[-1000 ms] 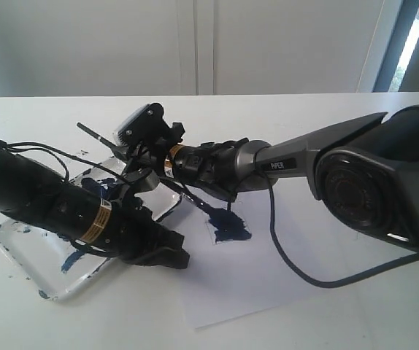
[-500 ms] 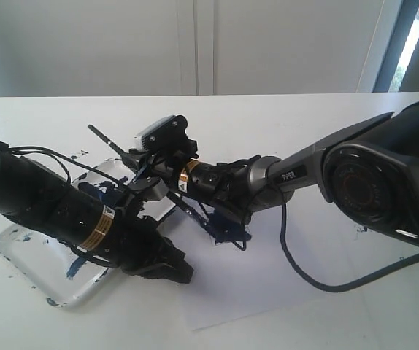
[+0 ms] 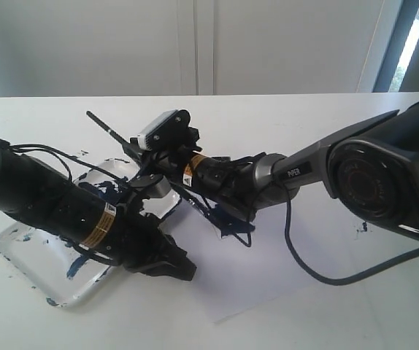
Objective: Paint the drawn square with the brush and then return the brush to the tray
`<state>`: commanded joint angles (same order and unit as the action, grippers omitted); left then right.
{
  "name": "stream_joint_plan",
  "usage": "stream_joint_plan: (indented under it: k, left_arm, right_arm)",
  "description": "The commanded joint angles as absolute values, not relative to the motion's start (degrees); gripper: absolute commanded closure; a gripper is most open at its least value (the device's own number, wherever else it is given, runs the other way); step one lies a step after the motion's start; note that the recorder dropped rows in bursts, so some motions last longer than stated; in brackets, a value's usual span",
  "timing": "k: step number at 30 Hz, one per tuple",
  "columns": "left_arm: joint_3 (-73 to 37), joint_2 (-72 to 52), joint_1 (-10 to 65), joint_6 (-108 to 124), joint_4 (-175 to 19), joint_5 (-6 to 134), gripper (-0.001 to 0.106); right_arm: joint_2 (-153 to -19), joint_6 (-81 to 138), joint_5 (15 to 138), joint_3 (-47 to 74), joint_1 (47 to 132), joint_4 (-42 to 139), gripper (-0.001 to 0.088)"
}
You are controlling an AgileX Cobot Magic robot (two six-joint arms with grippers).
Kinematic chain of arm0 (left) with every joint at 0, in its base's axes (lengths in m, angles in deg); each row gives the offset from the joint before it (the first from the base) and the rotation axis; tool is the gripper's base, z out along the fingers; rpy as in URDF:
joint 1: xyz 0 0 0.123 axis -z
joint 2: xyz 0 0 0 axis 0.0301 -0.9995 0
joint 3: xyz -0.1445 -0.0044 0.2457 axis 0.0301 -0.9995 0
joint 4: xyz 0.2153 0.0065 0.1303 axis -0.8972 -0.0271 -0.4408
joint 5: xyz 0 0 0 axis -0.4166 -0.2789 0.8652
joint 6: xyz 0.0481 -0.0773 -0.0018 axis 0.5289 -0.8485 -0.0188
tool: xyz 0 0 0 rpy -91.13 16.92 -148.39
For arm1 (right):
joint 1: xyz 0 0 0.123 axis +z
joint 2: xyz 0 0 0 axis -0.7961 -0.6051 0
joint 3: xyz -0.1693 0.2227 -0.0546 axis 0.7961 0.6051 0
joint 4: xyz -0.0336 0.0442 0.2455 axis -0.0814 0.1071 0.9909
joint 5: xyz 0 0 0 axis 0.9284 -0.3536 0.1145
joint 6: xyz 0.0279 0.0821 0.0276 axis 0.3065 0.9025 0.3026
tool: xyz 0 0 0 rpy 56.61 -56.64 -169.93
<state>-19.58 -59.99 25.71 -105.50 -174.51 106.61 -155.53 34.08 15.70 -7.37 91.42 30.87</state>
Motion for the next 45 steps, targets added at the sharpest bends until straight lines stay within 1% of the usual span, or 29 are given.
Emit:
stream_joint_plan:
  k: [10,16,22,25,30,32,35,38,45]
  left_arm:
    - [-19.6,-60.0,25.7,-105.5,-174.5,106.6,0.1]
    - [-19.6,-60.0,25.7,-104.9,-174.5,103.9,0.1]
    - [-19.6,-60.0,25.7,-102.5,-174.5,103.0,0.1]
    - [-19.6,-60.0,25.7,-102.5,-174.5,103.8,0.1]
    - [-19.6,-58.3,25.7,-101.5,-174.5,104.6,0.1]
    - [-19.6,-56.7,25.7,-95.2,-171.5,106.5,0.1]
    - [-19.6,-55.7,26.2,-83.6,-160.4,111.6,0.1]
    - [-19.6,-55.7,26.5,-82.8,-159.8,108.9,0.1]
    - [-18.1,-58.4,27.2,-81.6,-159.0,108.6,0.1]
  right_arm:
    - [-155.5,32.0,15.2,-8.8,91.4,32.4,0.0868]
    - [-155.2,32.0,11.1,-10.3,92.3,29.7,0.0868]
    - [-153.3,32.5,16.4,-10.9,95.6,25.1,0.0868]
    - [-151.9,38.8,16.5,-10.9,95.7,23.3,0.0868]
    - [-151.7,34.5,26.1,-10.9,95.5,23.1,0.0868]
    - [-152.6,32.7,25.2,-10.9,95.2,25.8,0.0868]
    - [-153.2,32.2,21.4,-10.9,94.5,29.4,0.0868]
    - [-153.2,32.3,21.5,-10.9,94.5,29.4,0.0868]
    - [-153.2,32.8,20.5,-10.9,94.4,29.3,0.0868]
